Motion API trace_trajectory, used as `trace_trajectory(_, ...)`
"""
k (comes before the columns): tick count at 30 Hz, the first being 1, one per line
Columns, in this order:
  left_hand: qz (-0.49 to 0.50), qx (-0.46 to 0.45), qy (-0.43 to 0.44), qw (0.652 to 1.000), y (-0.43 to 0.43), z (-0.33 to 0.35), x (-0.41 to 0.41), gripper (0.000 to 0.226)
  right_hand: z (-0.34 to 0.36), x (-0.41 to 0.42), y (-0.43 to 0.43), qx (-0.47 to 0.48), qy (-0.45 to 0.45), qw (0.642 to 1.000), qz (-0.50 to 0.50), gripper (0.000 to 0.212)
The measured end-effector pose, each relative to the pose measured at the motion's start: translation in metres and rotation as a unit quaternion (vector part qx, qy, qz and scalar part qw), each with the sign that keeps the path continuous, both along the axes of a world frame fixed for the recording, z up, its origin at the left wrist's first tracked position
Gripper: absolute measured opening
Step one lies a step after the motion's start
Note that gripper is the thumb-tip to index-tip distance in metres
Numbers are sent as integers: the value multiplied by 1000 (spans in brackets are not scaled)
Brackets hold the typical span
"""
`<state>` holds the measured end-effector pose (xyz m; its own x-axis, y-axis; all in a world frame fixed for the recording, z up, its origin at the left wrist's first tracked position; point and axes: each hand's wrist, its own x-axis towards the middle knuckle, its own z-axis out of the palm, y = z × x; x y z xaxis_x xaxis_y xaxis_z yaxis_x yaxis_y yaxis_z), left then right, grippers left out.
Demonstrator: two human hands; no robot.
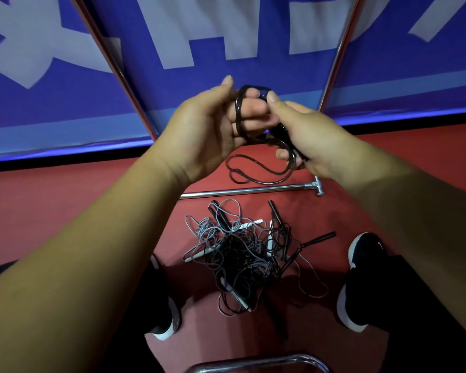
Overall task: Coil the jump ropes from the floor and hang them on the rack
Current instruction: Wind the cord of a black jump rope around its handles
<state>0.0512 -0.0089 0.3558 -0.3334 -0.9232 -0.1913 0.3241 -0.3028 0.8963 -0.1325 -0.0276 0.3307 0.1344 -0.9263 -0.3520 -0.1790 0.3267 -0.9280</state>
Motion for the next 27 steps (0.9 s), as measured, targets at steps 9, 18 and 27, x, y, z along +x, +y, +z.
trace_trajectory(9, -181, -84, -312, 929, 0, -8, 18, 18, 18, -16, 1, -34, 95, 993, 53, 51)
trace_trajectory(18, -103, 3, -429, 898, 8, -30, -2, 29, 14, -5, 0, 21, 17, 997, 66, 32)
trace_trajectory(27, -31, 19, -393, 919, -6, -36, 13, 18, 19, -11, 6, 128, 12, 956, 264, 36)
